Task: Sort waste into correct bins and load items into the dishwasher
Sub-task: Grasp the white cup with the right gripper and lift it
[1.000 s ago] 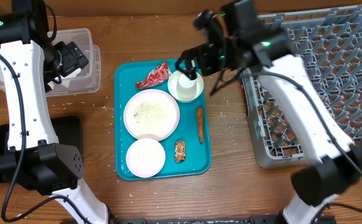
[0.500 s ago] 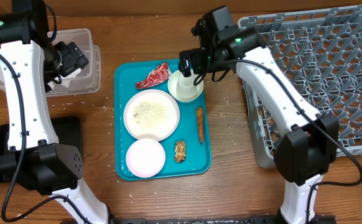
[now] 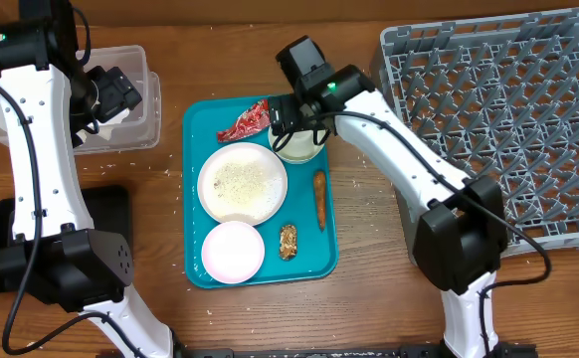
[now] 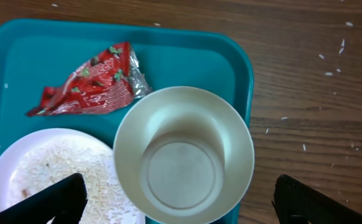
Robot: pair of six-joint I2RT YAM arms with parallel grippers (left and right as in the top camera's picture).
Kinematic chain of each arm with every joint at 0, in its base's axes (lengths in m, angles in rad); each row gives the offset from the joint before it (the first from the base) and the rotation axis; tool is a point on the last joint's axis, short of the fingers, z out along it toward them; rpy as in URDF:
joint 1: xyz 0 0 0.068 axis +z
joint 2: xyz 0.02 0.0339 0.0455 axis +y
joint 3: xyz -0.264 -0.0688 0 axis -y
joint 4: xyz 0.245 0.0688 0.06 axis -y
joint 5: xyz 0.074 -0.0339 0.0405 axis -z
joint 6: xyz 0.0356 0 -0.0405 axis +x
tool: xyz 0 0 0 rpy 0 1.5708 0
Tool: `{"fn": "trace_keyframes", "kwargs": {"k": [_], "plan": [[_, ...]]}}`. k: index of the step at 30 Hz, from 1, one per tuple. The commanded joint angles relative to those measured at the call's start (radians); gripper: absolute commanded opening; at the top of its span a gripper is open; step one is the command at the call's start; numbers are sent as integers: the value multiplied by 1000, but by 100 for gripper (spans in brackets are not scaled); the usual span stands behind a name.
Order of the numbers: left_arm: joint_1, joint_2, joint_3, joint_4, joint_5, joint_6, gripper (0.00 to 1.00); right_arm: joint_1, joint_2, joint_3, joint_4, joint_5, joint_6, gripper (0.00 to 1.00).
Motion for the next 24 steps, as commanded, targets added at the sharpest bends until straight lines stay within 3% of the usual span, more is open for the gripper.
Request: {"fn": "trace_keyframes", "kwargs": {"k": [1,15,24], "plan": [[-1,-4,4,-2,-10,19,100,-3,35,13,12,46,48,98],[-1,-4,4,0,-11,19,100,21,84,9,-3,19,65,86],[-1,-4,4,0,-11,19,100,46,108,8,4,20,76,86]]}}
